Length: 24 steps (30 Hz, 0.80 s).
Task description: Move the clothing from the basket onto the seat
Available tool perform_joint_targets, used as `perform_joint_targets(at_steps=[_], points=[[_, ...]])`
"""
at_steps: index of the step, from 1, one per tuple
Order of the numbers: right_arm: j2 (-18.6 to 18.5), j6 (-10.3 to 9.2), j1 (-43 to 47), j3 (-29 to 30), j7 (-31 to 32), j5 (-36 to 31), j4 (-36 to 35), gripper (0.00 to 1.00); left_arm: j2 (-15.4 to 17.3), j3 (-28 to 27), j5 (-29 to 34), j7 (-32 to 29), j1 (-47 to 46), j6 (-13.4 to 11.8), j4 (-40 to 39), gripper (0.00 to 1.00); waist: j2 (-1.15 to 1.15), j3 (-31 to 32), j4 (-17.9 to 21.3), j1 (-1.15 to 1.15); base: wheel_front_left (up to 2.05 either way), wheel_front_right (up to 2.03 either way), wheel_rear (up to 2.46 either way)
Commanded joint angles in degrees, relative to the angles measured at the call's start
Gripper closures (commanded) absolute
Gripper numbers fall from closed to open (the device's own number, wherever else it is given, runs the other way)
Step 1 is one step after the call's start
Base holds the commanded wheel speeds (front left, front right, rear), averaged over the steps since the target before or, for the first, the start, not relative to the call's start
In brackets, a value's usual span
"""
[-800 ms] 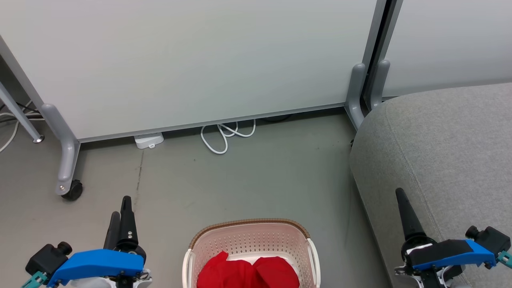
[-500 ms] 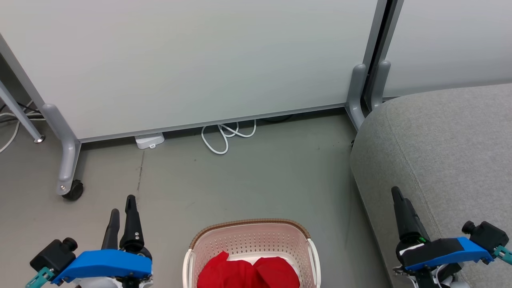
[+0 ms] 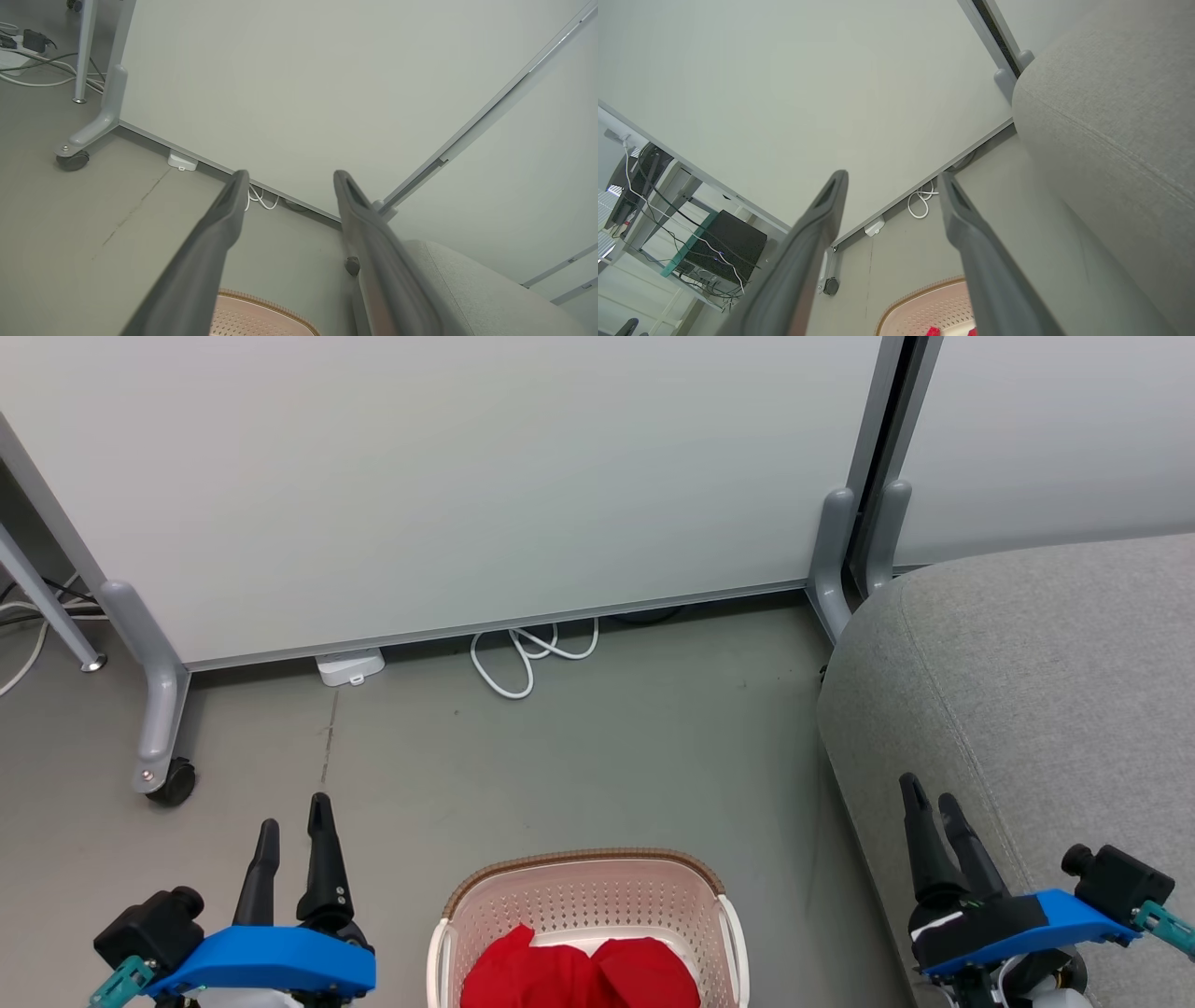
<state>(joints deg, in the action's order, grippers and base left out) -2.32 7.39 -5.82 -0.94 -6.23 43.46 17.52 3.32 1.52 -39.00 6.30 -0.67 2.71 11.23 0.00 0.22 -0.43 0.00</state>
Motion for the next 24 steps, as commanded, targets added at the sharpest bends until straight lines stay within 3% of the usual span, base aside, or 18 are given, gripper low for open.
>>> perform_joint_targets(at_steps=[1,24], points=[[-0.5,0.09,-1.6,-0.2,-0.7,-2.2,-0.3,0.0,0.5,0.4,2.0,0.7,-0.2,0.3,-0.4,0.0,0.0,0.0,0.0,0.0,0.0,0.0,0.0],[-0.6,0.11,-2.2,-0.9,-3.6,-17.6,1.2,0.0,1.0,2.4,14.4,4.0,0.4,1.2,0.9,0.0,0.0,0.5,-0.1,0.0,0.0,0.0,0.0]])
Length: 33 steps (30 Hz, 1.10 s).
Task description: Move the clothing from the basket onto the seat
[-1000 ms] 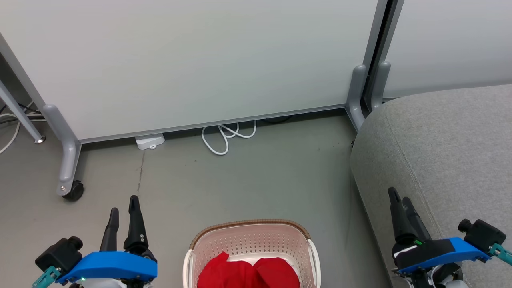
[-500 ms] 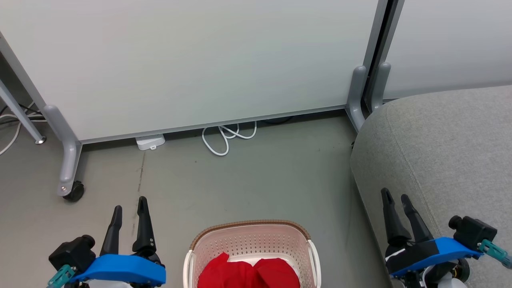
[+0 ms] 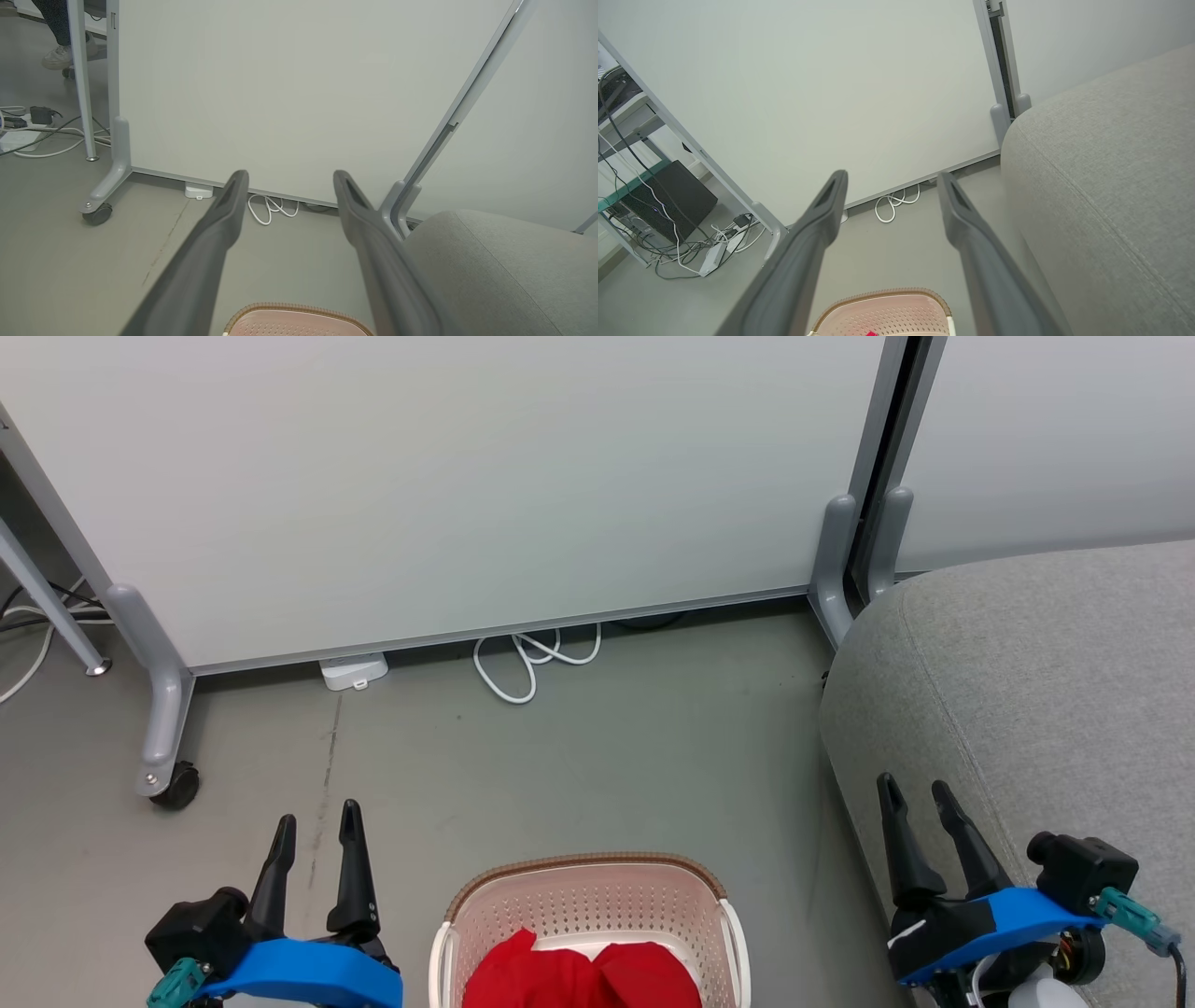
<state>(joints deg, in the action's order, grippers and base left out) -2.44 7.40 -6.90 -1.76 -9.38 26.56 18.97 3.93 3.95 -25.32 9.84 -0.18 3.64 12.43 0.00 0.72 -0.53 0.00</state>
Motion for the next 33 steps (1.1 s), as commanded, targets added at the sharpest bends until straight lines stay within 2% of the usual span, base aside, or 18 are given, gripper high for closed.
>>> perform_joint_targets(at_steps=[1,33], points=[[-0.5,0.1,-1.1,0.0,-0.5,-1.4,-0.3,0.0,0.4,0.0,1.2,0.6,-0.1,0.2,-0.3,0.0,0.0,0.0,0.0,0.0,0.0,0.0,0.0],[-0.6,0.14,-1.4,-1.0,-3.0,-15.7,0.3,0.0,-0.4,1.5,13.8,4.4,0.8,-0.4,0.5,0.0,0.0,0.4,0.0,0.0,0.0,0.0,0.0]])
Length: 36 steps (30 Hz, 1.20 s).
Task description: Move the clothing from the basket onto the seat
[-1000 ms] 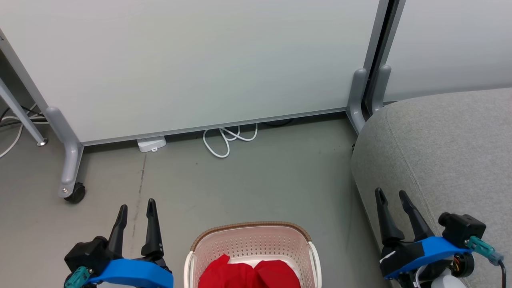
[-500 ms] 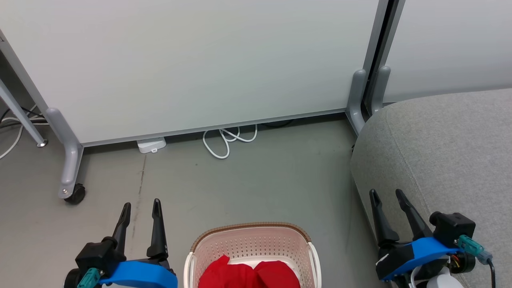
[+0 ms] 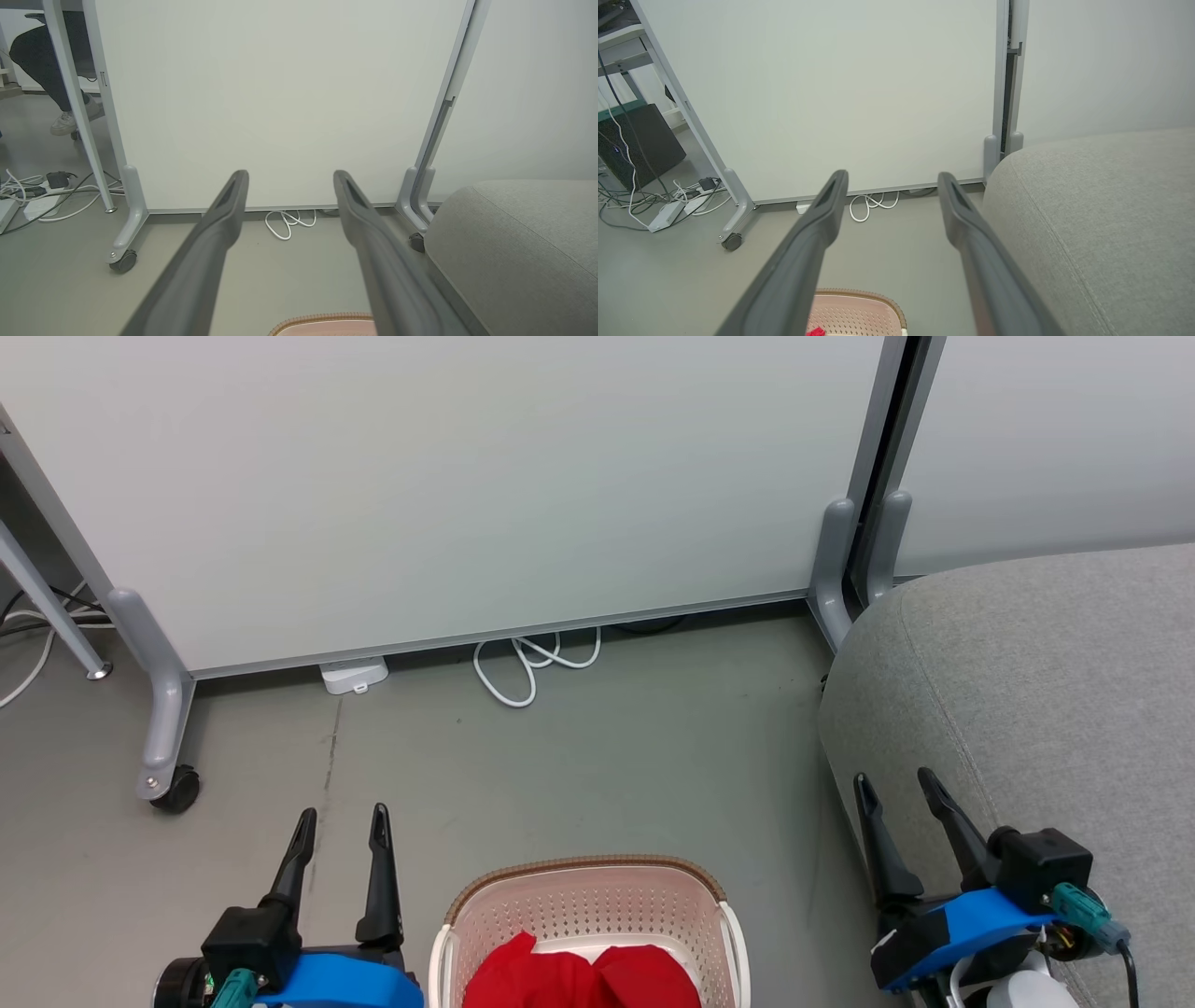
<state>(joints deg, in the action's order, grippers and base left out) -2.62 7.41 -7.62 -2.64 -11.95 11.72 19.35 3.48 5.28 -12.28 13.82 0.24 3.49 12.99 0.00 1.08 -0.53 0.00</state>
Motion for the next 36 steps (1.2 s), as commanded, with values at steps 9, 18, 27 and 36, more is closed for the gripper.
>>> perform_joint_targets(at_steps=[9,18,27,36], points=[[-0.4,0.13,-0.9,-0.4,-1.5,-4.1,0.3,0.0,0.0,0.2,3.9,1.3,0.6,-0.3,-0.3,0.0,0.0,0.0,0.1,0.0,0.0,0.0,0.0],[-0.4,0.13,-0.3,-0.7,-1.5,-4.2,-0.1,0.0,-0.1,0.1,4.2,1.5,0.6,-0.2,0.0,0.0,0.0,0.0,-0.1,0.0,0.0,0.0,0.0],[-0.4,0.09,-0.6,-1.2,-1.3,-3.9,-0.4,0.0,-0.3,-0.1,3.6,1.5,0.9,-0.2,0.5,0.0,0.0,-0.7,0.3,0.0,0.0,0.0,0.0],[-0.4,0.09,-4.5,-4.3,-1.5,-3.3,-2.5,0.0,0.2,0.7,3.1,1.1,-2.3,0.8,6.1,0.0,0.0,-7.3,4.0,0.0,0.0,0.0,0.0]])
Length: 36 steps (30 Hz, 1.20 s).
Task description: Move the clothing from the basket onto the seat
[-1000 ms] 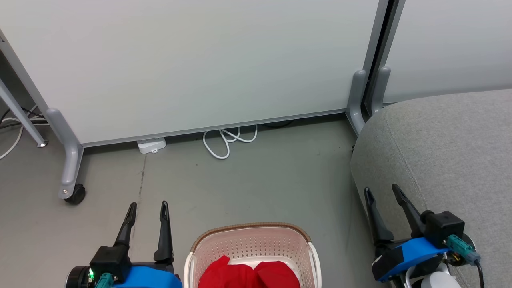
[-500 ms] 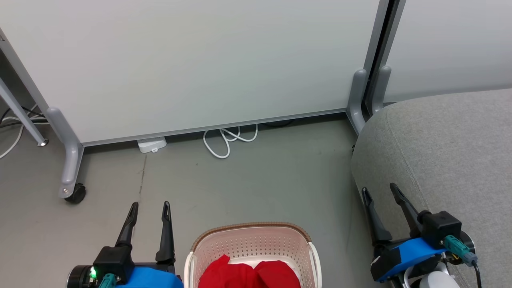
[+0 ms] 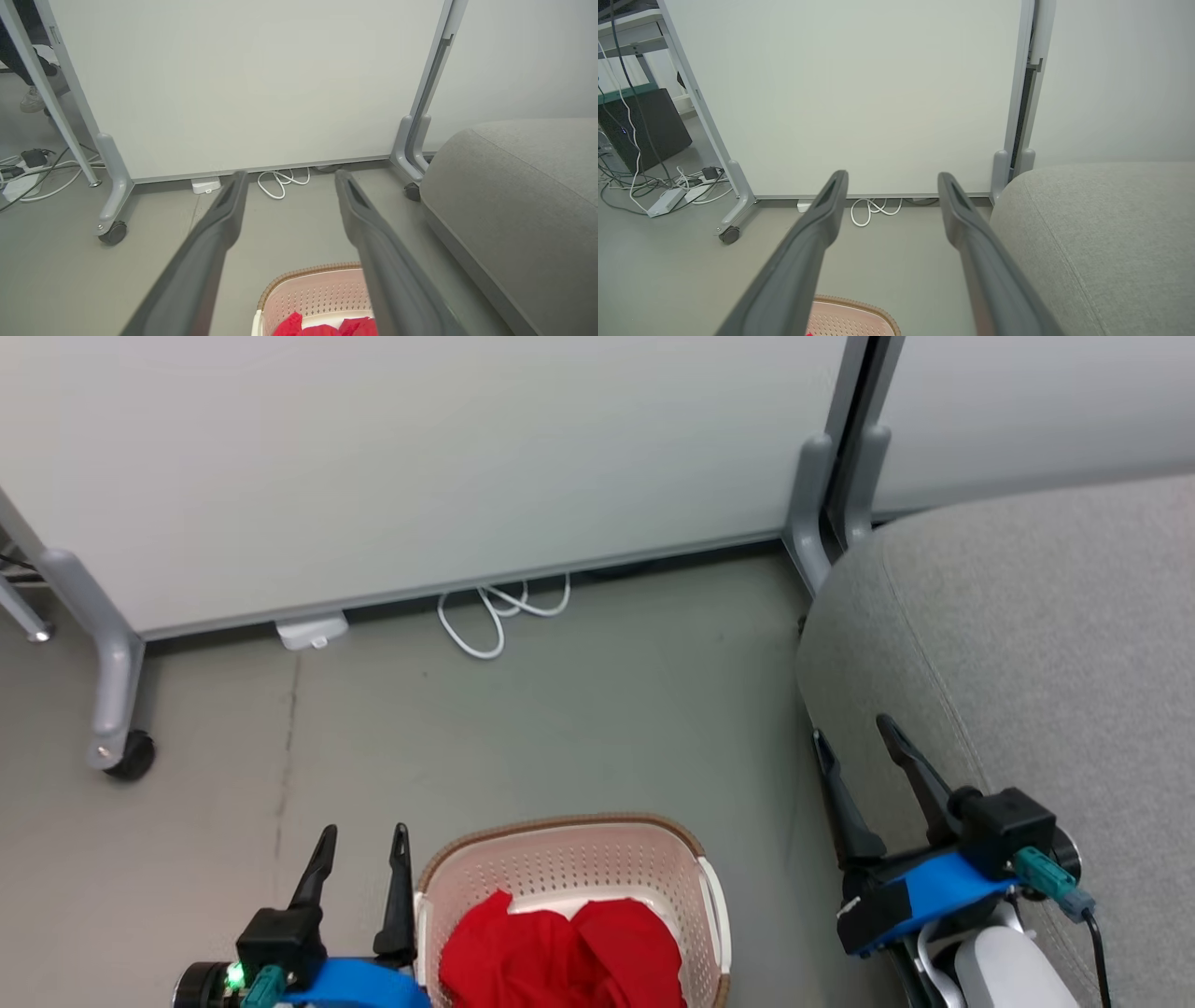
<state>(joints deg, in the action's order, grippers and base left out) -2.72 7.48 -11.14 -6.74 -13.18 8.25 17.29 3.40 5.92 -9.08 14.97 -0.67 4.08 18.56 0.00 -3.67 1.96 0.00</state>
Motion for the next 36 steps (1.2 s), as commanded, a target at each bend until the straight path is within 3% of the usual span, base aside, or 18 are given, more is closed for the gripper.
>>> perform_joint_targets(at_steps=[1,20,36], points=[[-0.3,0.03,-1.6,-0.5,-0.3,0.1,-0.8,0.0,0.4,0.4,-0.1,-0.4,-2.2,0.4,1.8,0.0,0.0,-3.7,1.9,0.0,0.0,0.0,0.0],[-0.2,0.03,-13.1,-7.1,-1.6,2.2,-6.7,0.0,4.8,6.3,1.5,-8.3,-25.3,2.9,29.9,0.0,0.0,-28.1,10.5,0.0,0.0,0.0,0.0],[-0.2,0.03,-16.1,-10.6,-2.1,5.7,-10.3,0.0,7.6,6.9,1.7,-11.1,-36.9,-0.2,43.9,0.0,0.0,-39.9,14.7,0.0,0.0,0.0,0.0]])
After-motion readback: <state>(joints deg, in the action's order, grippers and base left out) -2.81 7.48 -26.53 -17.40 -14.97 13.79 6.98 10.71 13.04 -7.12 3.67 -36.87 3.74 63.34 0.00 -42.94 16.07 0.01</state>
